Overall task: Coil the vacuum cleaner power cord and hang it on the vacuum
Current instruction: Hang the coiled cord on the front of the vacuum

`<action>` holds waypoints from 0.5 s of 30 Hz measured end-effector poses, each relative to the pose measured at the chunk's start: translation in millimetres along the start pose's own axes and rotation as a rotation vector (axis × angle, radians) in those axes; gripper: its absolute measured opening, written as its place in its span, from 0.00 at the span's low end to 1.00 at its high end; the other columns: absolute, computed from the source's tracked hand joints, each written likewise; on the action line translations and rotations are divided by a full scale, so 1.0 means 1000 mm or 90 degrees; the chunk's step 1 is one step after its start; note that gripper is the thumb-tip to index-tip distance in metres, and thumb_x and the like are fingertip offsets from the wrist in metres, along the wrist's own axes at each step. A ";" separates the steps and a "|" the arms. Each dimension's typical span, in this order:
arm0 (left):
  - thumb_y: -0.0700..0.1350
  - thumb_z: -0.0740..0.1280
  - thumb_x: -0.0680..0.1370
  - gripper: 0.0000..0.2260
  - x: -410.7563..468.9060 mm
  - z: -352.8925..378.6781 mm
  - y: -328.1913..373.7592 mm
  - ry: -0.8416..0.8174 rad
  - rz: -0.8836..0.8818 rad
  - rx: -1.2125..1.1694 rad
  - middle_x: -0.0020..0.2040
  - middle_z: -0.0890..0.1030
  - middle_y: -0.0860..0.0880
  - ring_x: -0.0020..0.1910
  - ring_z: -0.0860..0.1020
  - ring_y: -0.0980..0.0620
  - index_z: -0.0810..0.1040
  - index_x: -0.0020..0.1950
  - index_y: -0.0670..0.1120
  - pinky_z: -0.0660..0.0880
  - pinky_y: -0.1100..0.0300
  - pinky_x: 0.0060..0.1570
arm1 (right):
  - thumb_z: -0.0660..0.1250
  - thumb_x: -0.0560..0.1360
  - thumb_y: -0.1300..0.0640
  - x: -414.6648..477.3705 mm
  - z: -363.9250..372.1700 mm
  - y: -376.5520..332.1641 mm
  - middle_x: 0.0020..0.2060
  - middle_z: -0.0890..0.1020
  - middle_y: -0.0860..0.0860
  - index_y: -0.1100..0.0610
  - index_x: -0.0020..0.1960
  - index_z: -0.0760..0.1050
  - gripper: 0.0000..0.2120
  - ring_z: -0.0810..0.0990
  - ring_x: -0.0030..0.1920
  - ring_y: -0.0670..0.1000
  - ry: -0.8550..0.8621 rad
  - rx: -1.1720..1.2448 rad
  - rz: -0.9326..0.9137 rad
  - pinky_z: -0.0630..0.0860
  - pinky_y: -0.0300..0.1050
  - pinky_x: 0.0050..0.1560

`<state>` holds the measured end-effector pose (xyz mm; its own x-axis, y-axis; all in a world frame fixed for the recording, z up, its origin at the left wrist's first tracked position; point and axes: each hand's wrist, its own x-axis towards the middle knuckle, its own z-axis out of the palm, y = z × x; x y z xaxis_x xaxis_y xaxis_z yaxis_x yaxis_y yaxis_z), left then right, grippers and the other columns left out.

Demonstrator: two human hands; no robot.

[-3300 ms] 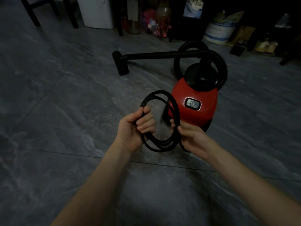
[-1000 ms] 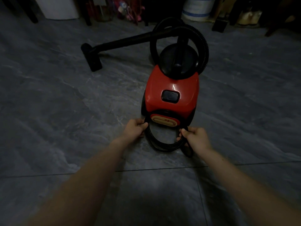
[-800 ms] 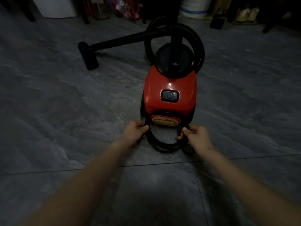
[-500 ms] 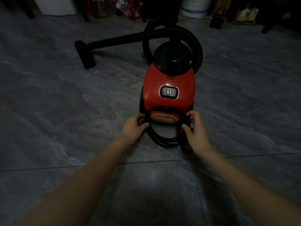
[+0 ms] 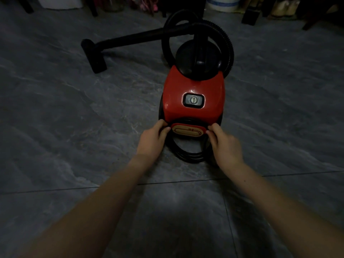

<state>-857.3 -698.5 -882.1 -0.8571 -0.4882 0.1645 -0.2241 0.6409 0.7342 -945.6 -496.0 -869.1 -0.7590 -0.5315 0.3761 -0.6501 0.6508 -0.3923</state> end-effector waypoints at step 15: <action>0.40 0.70 0.75 0.10 0.006 0.007 -0.017 -0.039 -0.145 -0.105 0.51 0.84 0.46 0.50 0.80 0.53 0.82 0.55 0.40 0.71 0.68 0.50 | 0.70 0.75 0.62 0.002 0.007 0.014 0.47 0.83 0.46 0.54 0.51 0.82 0.07 0.82 0.51 0.45 -0.029 0.370 0.263 0.76 0.37 0.57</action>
<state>-862.4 -708.2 -898.5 -0.8207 -0.5689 -0.0535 -0.3403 0.4114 0.8456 -956.4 -491.0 -879.7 -0.9400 -0.3339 0.0703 -0.2140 0.4164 -0.8836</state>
